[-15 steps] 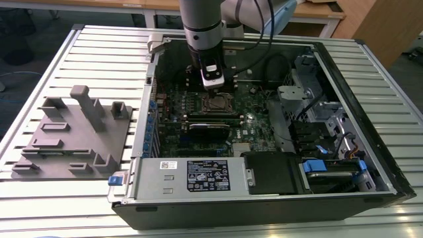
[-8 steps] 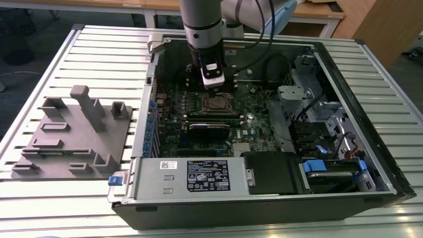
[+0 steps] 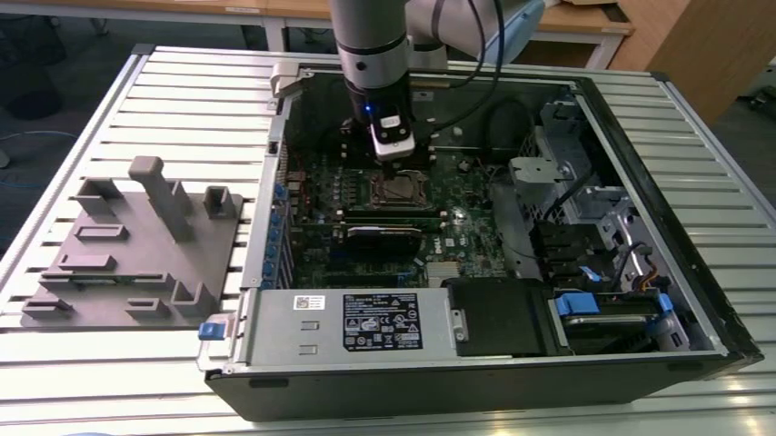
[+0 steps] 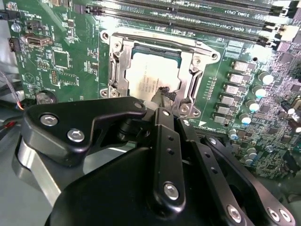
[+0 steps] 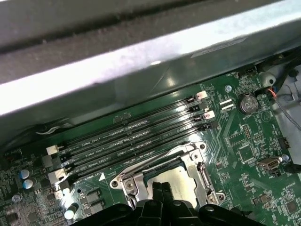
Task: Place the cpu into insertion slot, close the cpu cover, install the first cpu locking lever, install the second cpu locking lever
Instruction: 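Install the first cpu locking lever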
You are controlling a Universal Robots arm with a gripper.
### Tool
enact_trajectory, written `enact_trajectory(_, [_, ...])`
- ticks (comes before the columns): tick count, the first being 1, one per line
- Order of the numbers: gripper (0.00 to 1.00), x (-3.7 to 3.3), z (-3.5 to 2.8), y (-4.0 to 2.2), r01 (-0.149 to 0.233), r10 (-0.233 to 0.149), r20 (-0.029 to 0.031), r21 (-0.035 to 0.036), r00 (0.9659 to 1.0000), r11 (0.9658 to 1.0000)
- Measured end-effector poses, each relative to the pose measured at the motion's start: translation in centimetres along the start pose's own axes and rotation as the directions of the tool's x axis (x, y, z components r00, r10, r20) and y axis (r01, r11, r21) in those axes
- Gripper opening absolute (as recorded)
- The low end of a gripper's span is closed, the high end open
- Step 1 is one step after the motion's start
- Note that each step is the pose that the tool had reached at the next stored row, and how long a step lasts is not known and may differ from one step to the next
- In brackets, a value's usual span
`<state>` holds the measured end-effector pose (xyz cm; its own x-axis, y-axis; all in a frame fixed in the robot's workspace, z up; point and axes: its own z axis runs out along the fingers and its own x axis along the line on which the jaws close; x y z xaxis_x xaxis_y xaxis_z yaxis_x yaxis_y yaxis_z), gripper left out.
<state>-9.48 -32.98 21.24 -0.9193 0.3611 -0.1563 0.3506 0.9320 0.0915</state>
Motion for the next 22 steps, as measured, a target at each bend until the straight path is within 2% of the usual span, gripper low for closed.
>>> enact_trajectory(2, [0.10, -0.04, 0.08, 0.06, 0.004, -0.004, 0.0004, 0.0014, 1.0000, 1.0000])
enact_trajectory(5, [0.10, -0.23, 0.24, 0.17, 0.008, -0.008, 0.0036, 0.0112, 1.0000, 0.9999])
enact_trajectory(8, [0.10, -0.46, 0.41, 0.31, 0.010, -0.010, 0.0055, 0.0165, 0.9999, 0.9998])
enact_trajectory(11, [0.10, -0.63, 0.50, 0.42, 0.012, -0.012, 0.0057, 0.0195, 0.9999, 0.9997])
enact_trajectory(15, [0.10, -0.86, 0.57, 0.52, 0.014, -0.014, 0.0024, 0.0232, 0.9999, 0.9996])
enact_trajectory(17, [0.10, -0.86, 0.56, 0.54, 0.015, -0.015, 0.0031, 0.0270, 0.9999, 0.9995])
enact_trajectory(22, [0.10, -0.86, 0.57, 0.54, 0.015, -0.015, 0.0029, 0.0274, 0.9999, 0.9995])
